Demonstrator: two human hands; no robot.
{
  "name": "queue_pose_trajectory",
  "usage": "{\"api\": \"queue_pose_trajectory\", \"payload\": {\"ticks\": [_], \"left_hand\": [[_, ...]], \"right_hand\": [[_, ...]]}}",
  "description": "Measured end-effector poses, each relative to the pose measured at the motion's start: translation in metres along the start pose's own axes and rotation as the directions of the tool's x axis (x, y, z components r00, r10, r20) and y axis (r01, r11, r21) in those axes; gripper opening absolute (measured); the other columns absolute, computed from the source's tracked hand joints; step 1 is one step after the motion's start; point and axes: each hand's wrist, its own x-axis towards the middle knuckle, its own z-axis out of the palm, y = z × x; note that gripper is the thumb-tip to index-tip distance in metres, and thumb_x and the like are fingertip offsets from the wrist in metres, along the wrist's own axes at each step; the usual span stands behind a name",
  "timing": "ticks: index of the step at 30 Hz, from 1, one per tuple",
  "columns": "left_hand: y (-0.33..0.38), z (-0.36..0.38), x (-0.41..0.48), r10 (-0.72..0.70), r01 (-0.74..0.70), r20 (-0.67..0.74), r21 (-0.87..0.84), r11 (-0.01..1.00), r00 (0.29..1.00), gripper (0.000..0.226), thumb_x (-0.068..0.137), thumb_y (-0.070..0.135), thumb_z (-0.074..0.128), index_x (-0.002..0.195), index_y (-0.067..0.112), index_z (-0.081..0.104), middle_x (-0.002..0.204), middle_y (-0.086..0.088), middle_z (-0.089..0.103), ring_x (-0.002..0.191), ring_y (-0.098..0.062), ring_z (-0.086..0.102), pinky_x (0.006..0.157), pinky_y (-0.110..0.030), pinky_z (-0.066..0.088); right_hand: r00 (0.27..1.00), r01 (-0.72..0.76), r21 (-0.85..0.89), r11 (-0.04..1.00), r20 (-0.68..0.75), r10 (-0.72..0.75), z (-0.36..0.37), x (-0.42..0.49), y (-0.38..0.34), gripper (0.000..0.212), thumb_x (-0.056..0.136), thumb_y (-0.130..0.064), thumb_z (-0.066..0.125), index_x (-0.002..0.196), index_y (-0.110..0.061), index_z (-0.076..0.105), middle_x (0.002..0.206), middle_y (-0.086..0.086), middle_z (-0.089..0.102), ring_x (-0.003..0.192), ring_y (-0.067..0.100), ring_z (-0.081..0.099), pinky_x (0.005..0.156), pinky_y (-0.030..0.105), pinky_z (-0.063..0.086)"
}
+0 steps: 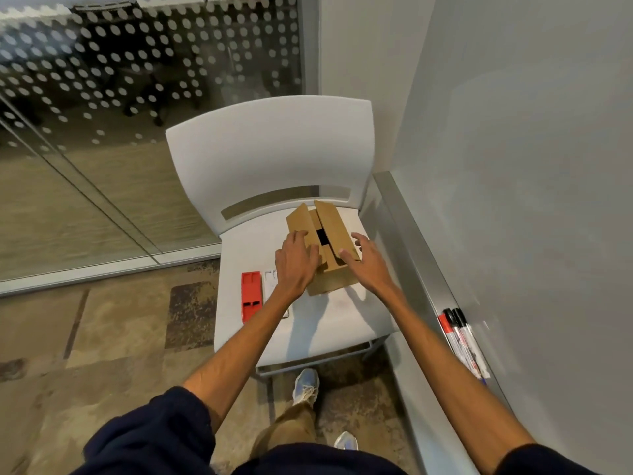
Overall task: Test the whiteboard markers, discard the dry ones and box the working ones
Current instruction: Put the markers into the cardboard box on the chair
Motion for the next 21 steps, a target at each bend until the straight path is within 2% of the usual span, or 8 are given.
{"api": "queue_pose_trajectory", "payload": {"ticks": [5,10,16,21], "left_hand": [[-0.014,0.011,0.042,-0.134,0.139,0.142,-0.026,0.99,0.981,0.073,0.092,0.058,0.052,0.144,0.009,0.036,0.145,-0.015,0.043,0.126,-0.034,0.049,0.101,-0.051,0.045],[-0.025,0.028,0.072,-0.271,0.28,0.249,0.0,0.96,0.93,0.088,0.087,0.067,0.053,0.148,0.01,0.024,0.146,-0.018,0.039,0.13,-0.038,0.045,0.105,-0.054,0.041],[-0.035,0.04,0.094,-0.298,0.31,0.317,0.011,0.951,0.901,0.092,0.086,0.067,0.055,0.148,0.01,0.018,0.14,-0.018,0.045,0.123,-0.039,0.051,0.102,-0.054,0.044],[-0.033,0.043,0.098,-0.268,0.277,0.334,0.022,0.961,0.904,0.084,0.09,0.06,0.053,0.148,0.012,0.016,0.138,-0.017,0.047,0.117,-0.039,0.056,0.096,-0.05,0.047]], "right_hand": [[0.997,-0.077,-0.073,0.994,-0.002,0.077,0.01,0.042,-0.007,0.064,0.094,-0.056,0.054,0.148,-0.028,0.034,0.151,0.006,0.04,0.133,0.03,0.045,0.108,0.054,0.042],[0.99,-0.138,-0.13,0.982,0.017,0.142,0.027,0.072,-0.013,0.066,0.093,-0.054,0.055,0.148,-0.024,0.034,0.151,0.009,0.04,0.133,0.032,0.046,0.107,0.053,0.042],[0.983,-0.176,-0.179,0.968,0.028,0.184,0.044,0.09,-0.01,0.072,0.092,-0.056,0.055,0.15,-0.021,0.032,0.151,0.012,0.037,0.131,0.035,0.047,0.106,0.055,0.041],[0.982,-0.186,-0.232,0.955,0.0,0.191,0.054,0.095,-0.007,0.07,0.091,-0.054,0.057,0.149,-0.022,0.034,0.15,0.01,0.035,0.128,0.034,0.048,0.103,0.054,0.044]]}}
